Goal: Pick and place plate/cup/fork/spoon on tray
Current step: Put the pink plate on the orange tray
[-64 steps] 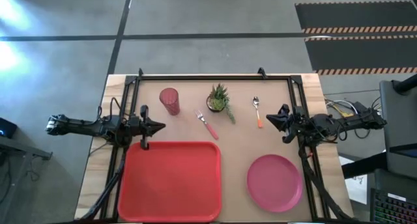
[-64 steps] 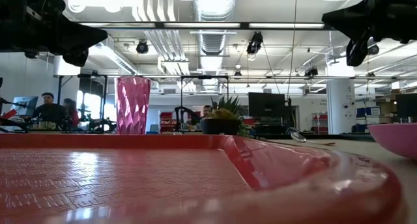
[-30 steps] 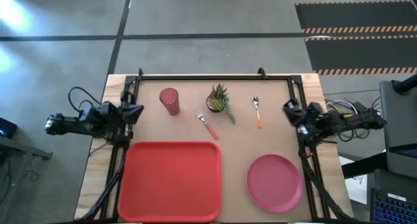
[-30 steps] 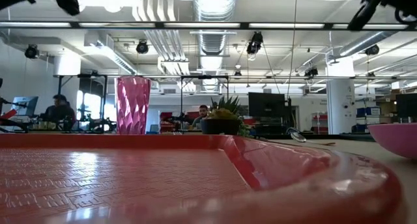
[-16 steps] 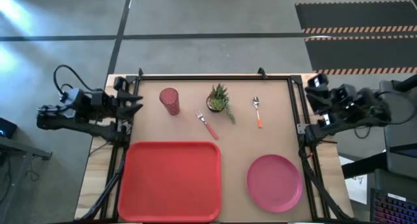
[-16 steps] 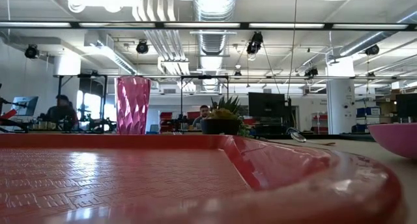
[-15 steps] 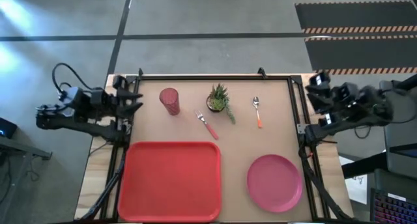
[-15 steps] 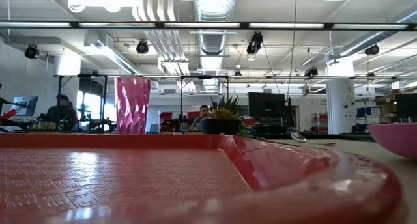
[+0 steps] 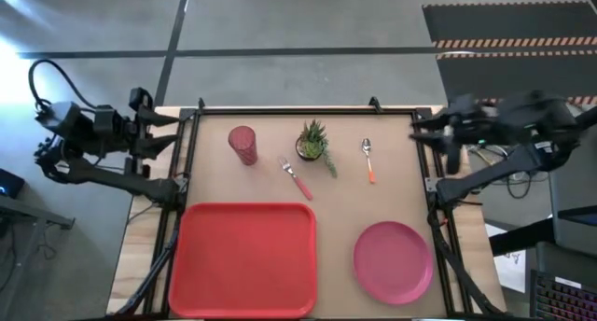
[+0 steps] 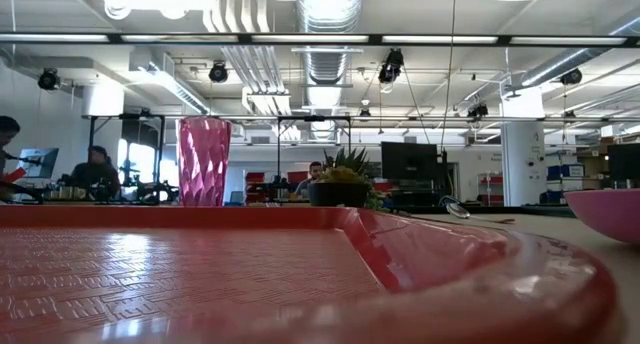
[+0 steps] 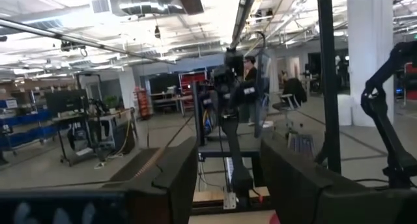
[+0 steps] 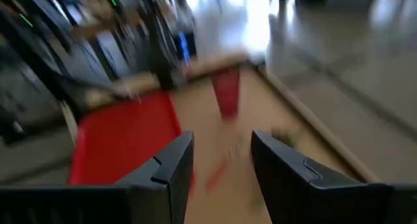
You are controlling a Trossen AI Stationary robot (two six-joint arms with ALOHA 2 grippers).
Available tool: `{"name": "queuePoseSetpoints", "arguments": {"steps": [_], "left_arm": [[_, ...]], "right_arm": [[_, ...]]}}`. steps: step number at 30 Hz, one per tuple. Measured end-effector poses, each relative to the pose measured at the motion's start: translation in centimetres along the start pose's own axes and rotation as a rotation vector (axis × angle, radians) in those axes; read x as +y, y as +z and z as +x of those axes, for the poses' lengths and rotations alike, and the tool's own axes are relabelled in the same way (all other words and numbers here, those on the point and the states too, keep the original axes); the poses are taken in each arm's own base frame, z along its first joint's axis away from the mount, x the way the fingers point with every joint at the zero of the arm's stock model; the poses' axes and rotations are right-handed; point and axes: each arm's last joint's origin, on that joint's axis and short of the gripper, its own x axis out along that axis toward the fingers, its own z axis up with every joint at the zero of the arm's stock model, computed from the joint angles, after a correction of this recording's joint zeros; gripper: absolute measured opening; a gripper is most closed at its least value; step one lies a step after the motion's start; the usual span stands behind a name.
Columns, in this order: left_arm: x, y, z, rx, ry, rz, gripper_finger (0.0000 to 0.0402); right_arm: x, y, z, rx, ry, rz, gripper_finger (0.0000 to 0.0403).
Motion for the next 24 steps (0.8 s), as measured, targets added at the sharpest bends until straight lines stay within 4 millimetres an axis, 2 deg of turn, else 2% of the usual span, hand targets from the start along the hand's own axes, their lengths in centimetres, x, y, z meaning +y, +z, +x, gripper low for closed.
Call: {"name": "queuePoseSetpoints", "arguments": {"steps": [3, 8, 11, 20, 24], "left_arm": [[0.0, -0.1, -0.2, 0.009, -0.001, 0.001, 0.0150], [0.0, -0.1, -0.3, 0.008, -0.002, 0.001, 0.0150], [0.0, -0.3, -0.3, 0.026, -0.005, 0.003, 0.0150], [-0.1, -0.7, -0.4, 0.064, -0.011, -0.022, 0.0150], [0.0, -0.8, -0.8, 0.070, -0.012, -0.043, 0.0150]], "right_arm": [[0.8, -0.3, 2.0, 0.165, -0.049, 0.050, 0.0144], [1.5, -1.9, 5.2, 0.450, -0.170, 0.133, 0.0139], [2.4, -3.0, 7.7, 0.571, -0.165, 0.164, 0.0139], [2.7, -6.6, 11.2, 0.793, -0.222, 0.190, 0.0139], [1.7, -8.1, 10.0, 0.828, -0.242, 0.249, 0.0139]]}}
